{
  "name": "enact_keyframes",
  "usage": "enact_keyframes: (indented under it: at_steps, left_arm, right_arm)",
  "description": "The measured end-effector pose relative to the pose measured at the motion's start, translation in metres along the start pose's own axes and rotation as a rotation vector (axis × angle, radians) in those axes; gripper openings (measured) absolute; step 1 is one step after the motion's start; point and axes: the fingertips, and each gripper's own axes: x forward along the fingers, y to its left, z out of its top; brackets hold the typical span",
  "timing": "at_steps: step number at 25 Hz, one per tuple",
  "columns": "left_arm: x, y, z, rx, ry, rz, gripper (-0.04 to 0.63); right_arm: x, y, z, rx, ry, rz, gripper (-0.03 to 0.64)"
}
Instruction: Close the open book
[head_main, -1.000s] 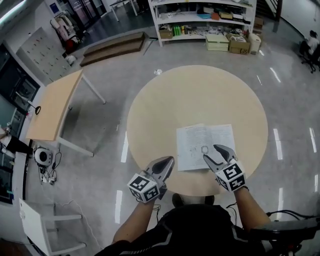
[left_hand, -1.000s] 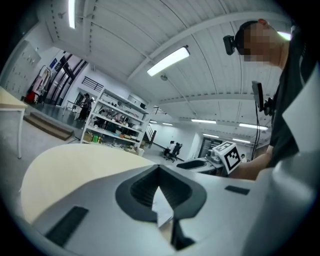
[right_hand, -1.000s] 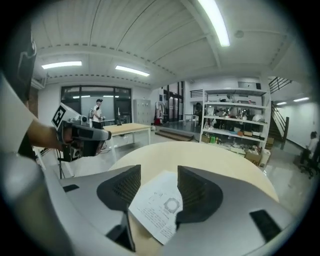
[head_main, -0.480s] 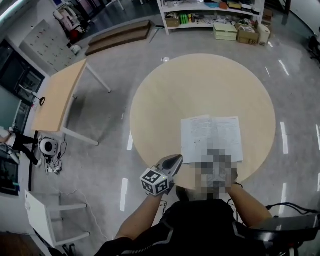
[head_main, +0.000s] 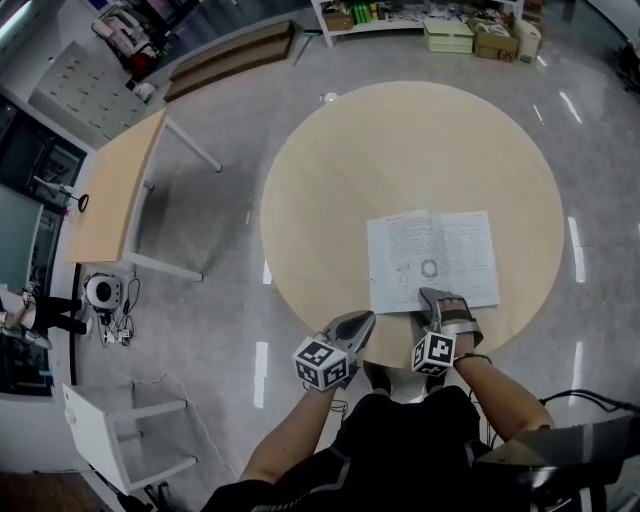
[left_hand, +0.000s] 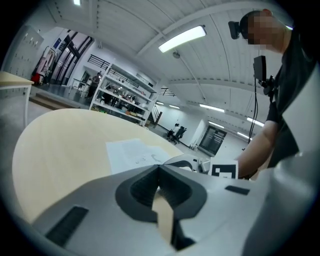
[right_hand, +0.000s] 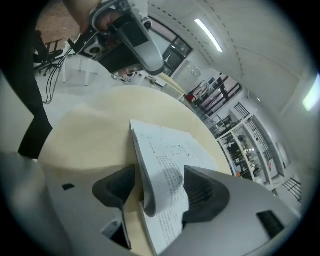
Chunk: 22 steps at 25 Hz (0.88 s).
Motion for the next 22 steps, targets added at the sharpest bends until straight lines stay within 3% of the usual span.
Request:
enact_keyframes:
  at_steps: [7,14,17,22]
  left_arm:
    - [0.003,-0.004,-0.003,-0.023,-0.011,-0.021,-0.003]
    - [0.013,-0.005,-0.004,-0.013,-0.005,-0.040,-0.003]
    - [0.009,-0.004,-0.003,-0.026,-0.011,-0.033,-0.003]
    - [-0.012,0.007,0.012,-0.077,-0.076,-0.005,-0.003]
  right_arm:
    - [0.007,-0.006,0.000,-0.031,0.003,-0.095,0.284]
    - [0.008,0.004,0.002,-0.023,-0.003,-0.136,0.131]
    - [0.000,-0.005,0.005,0.072,-0.030,-0.186,0.083]
    - [-0.016,-0.017,0.003,0.345,-0.091,-0.218,0.046]
